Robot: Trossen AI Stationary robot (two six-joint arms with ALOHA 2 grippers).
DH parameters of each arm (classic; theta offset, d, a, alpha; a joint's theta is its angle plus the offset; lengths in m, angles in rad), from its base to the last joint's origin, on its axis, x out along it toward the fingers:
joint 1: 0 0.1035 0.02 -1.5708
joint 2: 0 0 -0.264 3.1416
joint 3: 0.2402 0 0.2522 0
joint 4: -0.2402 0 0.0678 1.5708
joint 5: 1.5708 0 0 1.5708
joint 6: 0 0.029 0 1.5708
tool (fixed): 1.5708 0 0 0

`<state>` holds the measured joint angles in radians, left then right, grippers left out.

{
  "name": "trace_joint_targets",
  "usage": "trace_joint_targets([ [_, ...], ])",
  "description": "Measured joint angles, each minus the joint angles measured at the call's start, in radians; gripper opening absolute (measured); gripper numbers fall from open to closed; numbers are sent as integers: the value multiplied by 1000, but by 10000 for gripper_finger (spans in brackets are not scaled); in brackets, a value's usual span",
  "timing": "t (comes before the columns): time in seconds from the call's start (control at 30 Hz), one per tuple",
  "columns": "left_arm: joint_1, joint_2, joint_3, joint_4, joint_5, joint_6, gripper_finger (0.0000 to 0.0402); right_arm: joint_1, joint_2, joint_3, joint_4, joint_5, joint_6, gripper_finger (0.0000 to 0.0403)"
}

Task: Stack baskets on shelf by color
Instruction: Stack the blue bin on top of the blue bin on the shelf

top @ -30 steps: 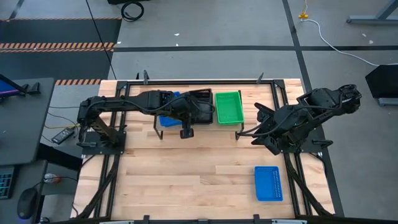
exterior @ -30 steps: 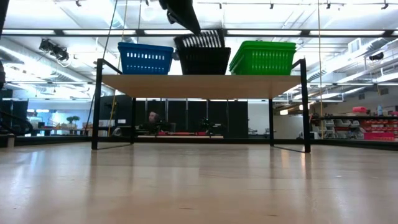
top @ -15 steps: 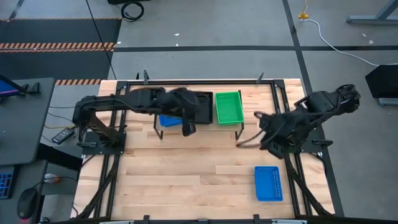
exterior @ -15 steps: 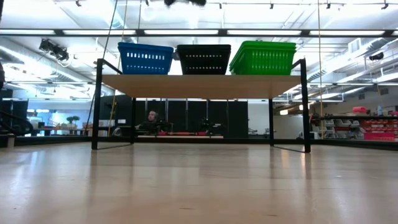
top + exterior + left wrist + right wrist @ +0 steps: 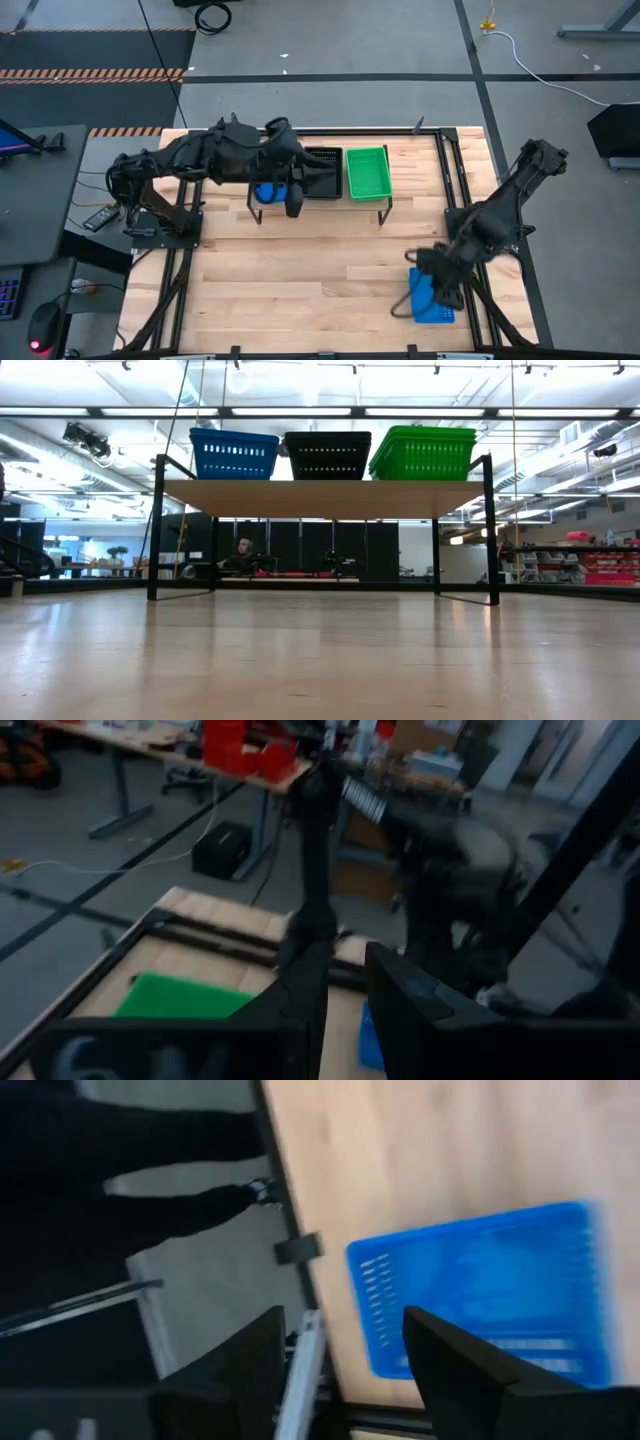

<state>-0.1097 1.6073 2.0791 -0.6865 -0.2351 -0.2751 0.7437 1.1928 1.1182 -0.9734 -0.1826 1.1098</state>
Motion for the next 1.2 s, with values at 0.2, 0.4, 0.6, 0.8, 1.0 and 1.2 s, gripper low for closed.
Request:
trace_joint_targets([
  [0.2,-66,2,0,90,-61,-29,73,158,1,-198,301,9,187,250],
  [0.4,-120,2,0,189,-126,-29,76,281,5,-365,516,69,322,265],
  [0.6,-146,2,-1,258,-150,-29,71,337,96,-399,562,77,264,264],
  [0.8,-153,11,-1,269,-165,-39,75,343,239,-399,613,77,184,264],
  [1.0,-154,10,-1,270,-172,-78,75,335,359,-399,621,85,175,257],
  [1.2,-158,10,-1,261,-175,-99,68,312,409,-393,637,51,170,176],
])
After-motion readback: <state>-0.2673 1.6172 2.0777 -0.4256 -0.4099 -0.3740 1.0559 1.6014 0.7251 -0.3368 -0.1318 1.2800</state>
